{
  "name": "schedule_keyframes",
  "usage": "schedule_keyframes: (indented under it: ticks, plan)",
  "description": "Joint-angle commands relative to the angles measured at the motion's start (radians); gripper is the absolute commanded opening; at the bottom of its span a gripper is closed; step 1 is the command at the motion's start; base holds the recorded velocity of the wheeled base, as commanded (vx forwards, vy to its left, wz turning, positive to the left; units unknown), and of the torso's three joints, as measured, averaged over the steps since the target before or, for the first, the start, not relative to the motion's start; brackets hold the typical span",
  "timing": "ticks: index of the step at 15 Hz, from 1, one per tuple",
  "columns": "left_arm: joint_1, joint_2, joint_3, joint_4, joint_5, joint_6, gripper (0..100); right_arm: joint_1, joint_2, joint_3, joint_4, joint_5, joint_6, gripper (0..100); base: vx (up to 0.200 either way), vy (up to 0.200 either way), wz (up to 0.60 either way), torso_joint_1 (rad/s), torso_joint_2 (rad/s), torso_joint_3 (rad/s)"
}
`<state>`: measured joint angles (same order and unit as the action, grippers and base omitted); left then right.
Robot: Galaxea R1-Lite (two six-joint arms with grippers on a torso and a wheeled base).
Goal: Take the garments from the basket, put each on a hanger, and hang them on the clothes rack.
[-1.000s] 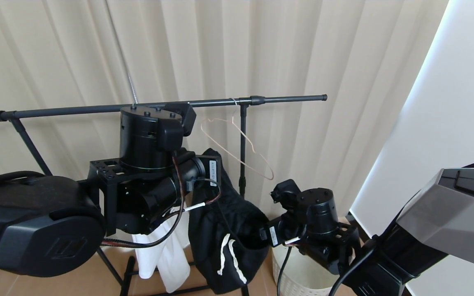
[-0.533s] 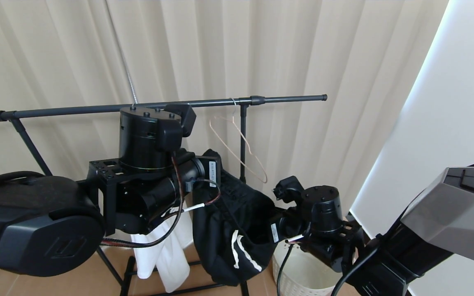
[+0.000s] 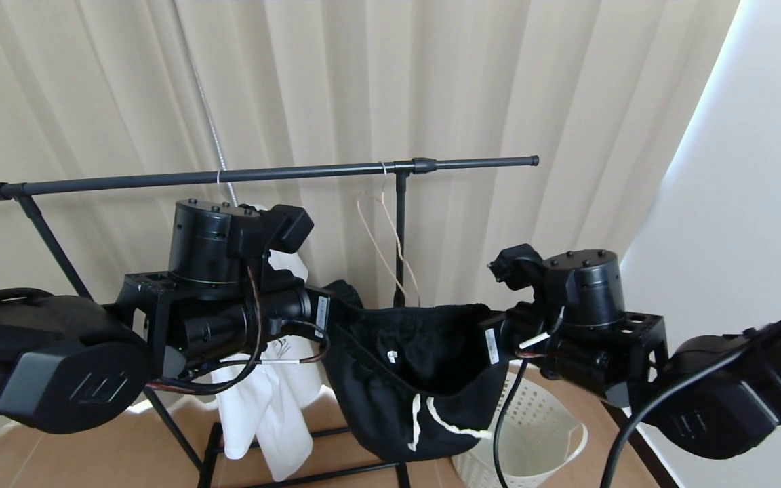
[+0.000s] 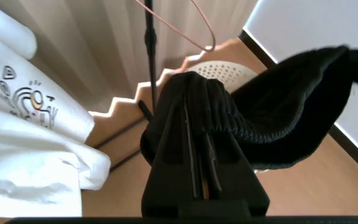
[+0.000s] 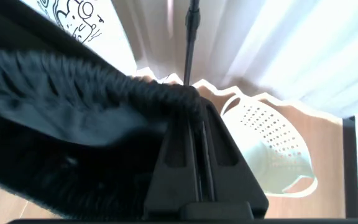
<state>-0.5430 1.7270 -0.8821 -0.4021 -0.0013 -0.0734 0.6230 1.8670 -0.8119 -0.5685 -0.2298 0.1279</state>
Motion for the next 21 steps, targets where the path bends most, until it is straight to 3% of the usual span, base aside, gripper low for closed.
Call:
schedule_keyframes:
  ticks: [1,4,6,8,11,13,21]
  plan:
    - [0.035,0.003,0.014,0.002,-0.034,0.001,0,0.032,-0.154,-0.053,0.114,-0.013,0.027,0,0.000,0.000,0.00,0.000,0.00,0.000]
    - [0.049,-0.003,0.017,0.002,-0.051,0.003,0,0.035,-0.206,-0.156,0.308,-0.046,0.102,0,0.000,0.000,0.00,0.000,0.00,0.000]
    - [0.058,-0.046,0.029,0.003,-0.109,0.001,0,0.052,-0.227,-0.280,0.489,-0.082,0.203,0,0.000,0.000,0.00,0.000,0.00,0.000]
    - [0.077,-0.093,0.034,0.022,-0.180,0.001,0,0.054,-0.213,-0.346,0.555,-0.102,0.271,0,0.000,0.000,0.00,0.000,0.00,0.000]
    - [0.129,-0.156,0.032,0.052,-0.296,0.000,0,0.054,-0.193,-0.386,0.556,-0.125,0.308,0,0.000,0.000,0.00,0.000,0.00,0.000]
    - [0.141,-0.178,0.035,0.054,-0.329,0.000,0,0.052,-0.195,-0.389,0.555,-0.125,0.309,0,0.000,0.000,0.00,0.000,0.00,0.000]
    - [0.144,-0.195,0.037,0.052,-0.330,0.000,0,0.055,-0.195,-0.392,0.542,-0.128,0.332,0,0.000,0.000,0.00,0.000,0.00,0.000]
